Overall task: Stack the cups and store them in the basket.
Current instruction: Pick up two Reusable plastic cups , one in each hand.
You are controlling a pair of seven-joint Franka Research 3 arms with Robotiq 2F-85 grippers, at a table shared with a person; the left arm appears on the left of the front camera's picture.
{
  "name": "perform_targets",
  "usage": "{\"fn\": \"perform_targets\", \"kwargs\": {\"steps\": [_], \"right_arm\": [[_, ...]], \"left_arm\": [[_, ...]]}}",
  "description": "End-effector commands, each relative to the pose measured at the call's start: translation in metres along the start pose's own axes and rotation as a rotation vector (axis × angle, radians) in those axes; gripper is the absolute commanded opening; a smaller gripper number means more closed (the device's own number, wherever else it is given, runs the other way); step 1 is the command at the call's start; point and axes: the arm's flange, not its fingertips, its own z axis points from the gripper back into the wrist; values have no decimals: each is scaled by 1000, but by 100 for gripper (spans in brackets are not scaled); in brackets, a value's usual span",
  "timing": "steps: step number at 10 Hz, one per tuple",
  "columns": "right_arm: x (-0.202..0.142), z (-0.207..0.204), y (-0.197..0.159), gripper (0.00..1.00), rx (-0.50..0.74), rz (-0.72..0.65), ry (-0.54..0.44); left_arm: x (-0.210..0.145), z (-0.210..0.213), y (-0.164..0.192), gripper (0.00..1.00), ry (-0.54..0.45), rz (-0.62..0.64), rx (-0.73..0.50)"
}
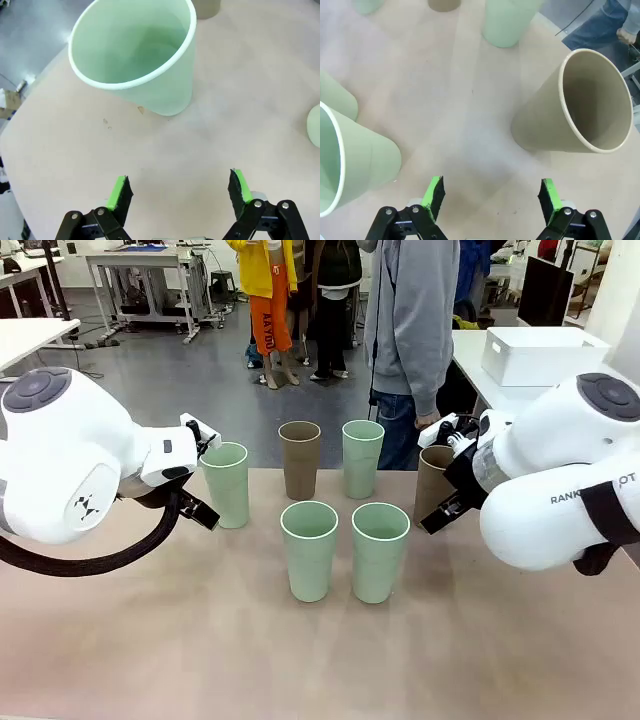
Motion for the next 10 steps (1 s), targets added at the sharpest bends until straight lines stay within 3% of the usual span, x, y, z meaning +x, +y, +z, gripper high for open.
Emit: {"fn": "perform_targets", "kwargs": {"steps": [1, 10], "right_arm": [[0, 0, 0, 100, 0, 0, 0], [0, 0, 0, 100, 0, 0, 0]], "left_arm": [[0, 0, 0, 100, 0, 0, 0], [0, 0, 0, 100, 0, 0, 0]]}}
